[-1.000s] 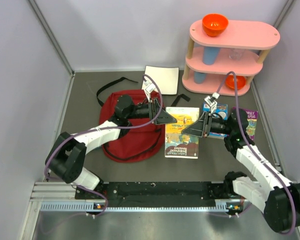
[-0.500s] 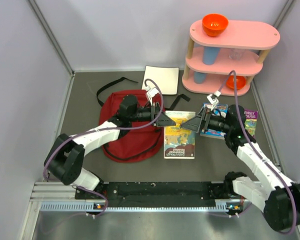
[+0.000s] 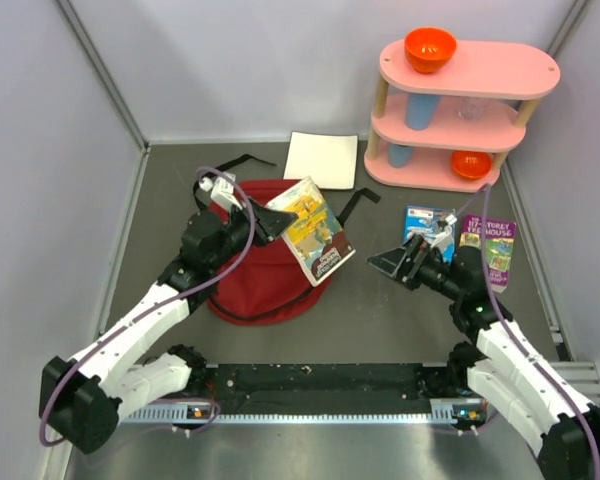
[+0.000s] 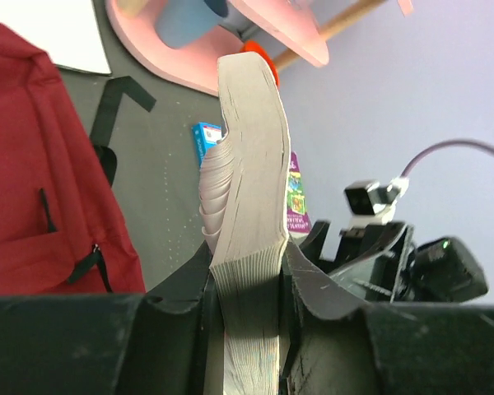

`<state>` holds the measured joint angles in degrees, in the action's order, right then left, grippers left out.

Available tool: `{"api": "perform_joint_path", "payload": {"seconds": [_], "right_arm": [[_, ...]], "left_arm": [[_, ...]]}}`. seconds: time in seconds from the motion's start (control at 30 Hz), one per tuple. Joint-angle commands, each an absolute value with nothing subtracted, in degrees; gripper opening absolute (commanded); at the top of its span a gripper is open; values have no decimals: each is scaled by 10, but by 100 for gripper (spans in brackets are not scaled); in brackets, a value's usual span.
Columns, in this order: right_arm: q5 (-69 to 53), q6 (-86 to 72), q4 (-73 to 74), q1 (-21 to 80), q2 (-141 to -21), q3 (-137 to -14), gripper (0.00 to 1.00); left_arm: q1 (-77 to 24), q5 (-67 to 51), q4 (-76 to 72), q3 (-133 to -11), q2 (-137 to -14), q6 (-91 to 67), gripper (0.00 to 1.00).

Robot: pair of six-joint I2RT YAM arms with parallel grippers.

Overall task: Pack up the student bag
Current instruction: Pick up the book from the center of the board.

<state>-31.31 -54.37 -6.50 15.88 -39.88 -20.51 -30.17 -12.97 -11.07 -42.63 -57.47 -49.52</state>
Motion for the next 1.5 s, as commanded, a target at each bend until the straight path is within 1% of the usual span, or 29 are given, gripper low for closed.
{"api": "perform_joint_path", "payload": {"seconds": [0.0, 0.03, 0.07, 0.1, 0.17, 0.23, 0.3, 0.37, 0.5, 0.67, 0.8, 0.83, 0.93, 1.0, 1.07, 1.1, 1.2, 1.23, 1.3, 1.37, 1.4, 1.43, 1.47], "right_arm": [[-247, -659, -198, 242, -399, -171, 99], [-212, -663, -220, 258, -403, -171, 99], [-194, -671, -232, 292, -413, -171, 99], [-181, -676, -250, 306, -421, -171, 99], [-156, -695, -321, 333, -438, -163, 99], [-142, -707, -361, 343, -471, -162, 99], [-129, -734, -370, 351, -502, -163, 99], [-106, -754, -399, 357, -515, -155, 99], [-91, -751, -348, 366, -523, -174, 99], [-81, -758, -361, 387, -544, -183, 99], [-93, -776, -434, 404, -602, -190, 99], [-89, -779, -488, 412, -614, -189, 99], [-82, -782, -581, 429, -653, -190, 99], [-87, -782, -598, 428, -674, -198, 99], [-96, -789, -634, 430, -688, -206, 97], [-98, -795, -646, 431, -699, -207, 95], [-102, -816, -682, 431, -713, -207, 82], [-104, -826, -687, 430, -714, -208, 77], [-103, -826, -711, 433, -717, -208, 71], [-104, -831, -716, 433, -717, -211, 63], [-103, -826, -718, 433, -716, -213, 59], [-102, -824, -717, 433, -715, -212, 51], [-96, -823, -712, 434, -713, -209, 46]], "left_arm": [[-303, -55, -215, -390, -542, -578, 0], [-303, -57, -228, -382, -539, -593, 0], [-303, -60, -237, -376, -538, -600, 0], [-303, -62, -244, -372, -539, -606, 0], [-303, -66, -257, -362, -536, -630, 0], [-303, -68, -272, -352, -536, -644, 0], [-303, -72, -286, -348, -534, -648, 0], [-303, -68, -281, -348, -525, -642, 0], [-303, -47, -271, -344, -505, -634, 0], [-303, -47, -280, -335, -497, -639, 0], [-303, -63, -330, -320, -515, -666, 0], [-303, -76, -351, -316, -520, -675, 0], [-303, -86, -362, -316, -526, -679, 0], [-303, -84, -361, -315, -524, -677, 0], [-303, -82, -349, -316, -522, -670, 0], [-303, -80, -344, -317, -519, -667, 0], [-303, -80, -355, -308, -521, -670, 0], [-303, -80, -354, -307, -521, -671, 0], [-303, -78, -355, -302, -523, -672, 0], [-303, -76, -355, -300, -525, -676, 0], [-303, -75, -354, -298, -526, -676, 0], [-303, -75, -354, -297, -526, -675, 0], [-303, -75, -352, -297, -527, -675, 0]]}}
